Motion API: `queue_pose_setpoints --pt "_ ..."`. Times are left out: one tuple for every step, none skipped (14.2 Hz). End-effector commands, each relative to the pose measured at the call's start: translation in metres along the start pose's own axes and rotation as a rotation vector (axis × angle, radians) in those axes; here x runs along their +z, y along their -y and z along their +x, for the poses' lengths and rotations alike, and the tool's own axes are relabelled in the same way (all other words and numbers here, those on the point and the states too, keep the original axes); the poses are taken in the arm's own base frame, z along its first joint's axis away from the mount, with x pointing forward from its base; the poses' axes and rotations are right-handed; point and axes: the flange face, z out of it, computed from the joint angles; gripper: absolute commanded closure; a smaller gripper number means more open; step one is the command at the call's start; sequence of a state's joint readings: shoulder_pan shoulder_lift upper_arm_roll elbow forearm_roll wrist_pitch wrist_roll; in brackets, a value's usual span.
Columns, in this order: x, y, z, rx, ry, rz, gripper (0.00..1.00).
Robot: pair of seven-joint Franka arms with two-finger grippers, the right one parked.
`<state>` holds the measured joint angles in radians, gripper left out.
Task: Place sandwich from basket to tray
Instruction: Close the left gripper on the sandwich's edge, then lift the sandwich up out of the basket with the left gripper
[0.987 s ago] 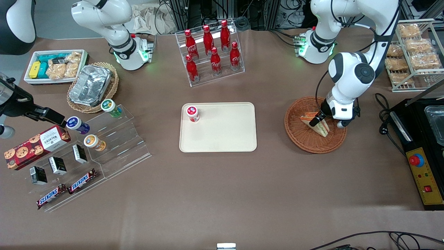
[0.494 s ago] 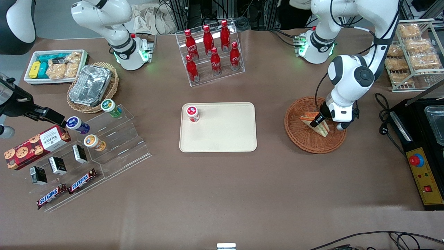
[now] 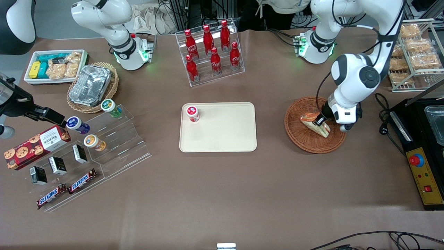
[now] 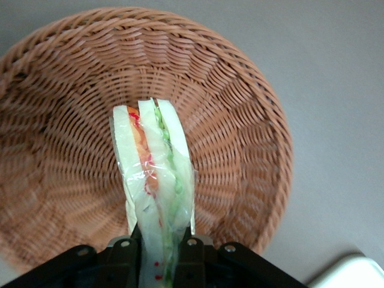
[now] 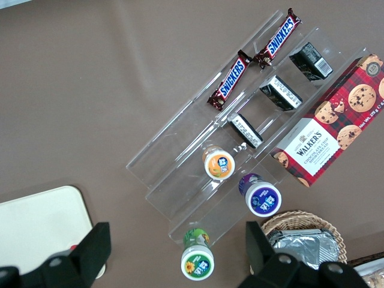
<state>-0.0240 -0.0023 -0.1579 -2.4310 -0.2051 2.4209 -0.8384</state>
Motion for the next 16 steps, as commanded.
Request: queue_pose_setpoints --pt "-0.08 -0.035 0.009 0.038 0.045 0.071 1.0" --pt "-0.105 -0.042 0.011 0.072 0.042 0.122 1.0" --pt "-0.131 -0.049 0.011 0.097 0.038 0.157 1.0" --pt "-0.153 -0.054 0.012 0.118 0.035 0.157 1.0" --pt "-0.172 -0.058 0.01 0.156 0.042 0.151 1.0" --pt "-0.189 -0.06 0.008 0.207 0.055 0.157 1.0" --pt "-0.205 -0.06 0.008 0.258 0.073 0.163 1.0" --pt "-0.218 -0.057 0.01 0.315 0.088 0.172 1.0" --pt "-0.225 -0.054 0.01 0.384 0.101 0.184 1.0" --pt "-0.227 -0.053 0.01 0.441 0.114 0.188 1.0" --pt "-0.229 -0.051 0.01 0.463 0.115 0.189 1.0" --pt "-0.228 -0.05 0.012 0.462 0.115 0.191 1.0" --pt "-0.228 -0.051 0.012 0.462 0.116 0.189 1.0" --pt "-0.228 -0.051 0.012 0.464 0.118 0.187 1.0" --pt "-0.229 -0.052 0.01 0.469 0.119 0.184 1.0" --pt "-0.228 -0.054 0.008 0.484 0.119 0.186 1.0"
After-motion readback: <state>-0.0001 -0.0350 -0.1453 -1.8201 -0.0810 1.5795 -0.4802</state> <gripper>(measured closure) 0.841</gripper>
